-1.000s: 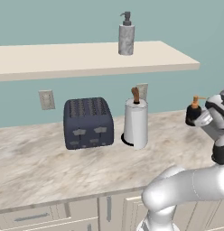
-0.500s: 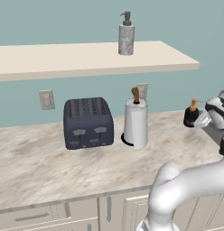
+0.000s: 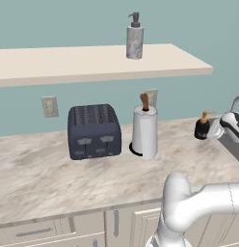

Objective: Locate and retrieve the soap dispenser and soap dispenser from the cabinet. Place them next to the sink.

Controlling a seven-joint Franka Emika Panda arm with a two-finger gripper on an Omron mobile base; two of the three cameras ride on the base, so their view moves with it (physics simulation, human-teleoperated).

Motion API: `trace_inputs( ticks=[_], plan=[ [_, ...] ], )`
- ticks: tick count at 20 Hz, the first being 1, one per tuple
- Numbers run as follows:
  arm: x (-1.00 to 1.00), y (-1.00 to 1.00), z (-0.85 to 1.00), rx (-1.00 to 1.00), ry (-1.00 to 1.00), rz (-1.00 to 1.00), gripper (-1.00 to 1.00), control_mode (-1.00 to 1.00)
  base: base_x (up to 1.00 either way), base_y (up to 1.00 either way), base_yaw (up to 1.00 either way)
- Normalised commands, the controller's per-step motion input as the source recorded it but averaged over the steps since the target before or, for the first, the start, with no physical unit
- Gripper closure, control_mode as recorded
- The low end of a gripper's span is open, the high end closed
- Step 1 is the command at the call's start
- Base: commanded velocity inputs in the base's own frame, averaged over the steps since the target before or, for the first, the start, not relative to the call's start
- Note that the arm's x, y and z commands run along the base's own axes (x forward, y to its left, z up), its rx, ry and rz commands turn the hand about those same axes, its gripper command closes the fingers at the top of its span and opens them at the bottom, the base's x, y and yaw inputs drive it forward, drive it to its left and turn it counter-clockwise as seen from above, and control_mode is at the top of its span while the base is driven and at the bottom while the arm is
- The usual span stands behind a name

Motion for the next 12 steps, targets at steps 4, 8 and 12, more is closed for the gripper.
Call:
trace_inputs(
  ticks=[4, 8, 12],
  plan=[
    [0.28, -0.14, -0.34, 0.0, 0.0, 0.09, 1.0, -1.0, 0.0, 0.0, 0.0],
    [0.26, -0.01, -0.19, 0.02, 0.0, 0.12, 1.0, -1.0, 0.0, 0.0, 0.0],
    [0.26, -0.07, -0.17, 0.02, 0.0, 0.12, 1.0, -1.0, 0.0, 0.0, 0.0]
  ],
)
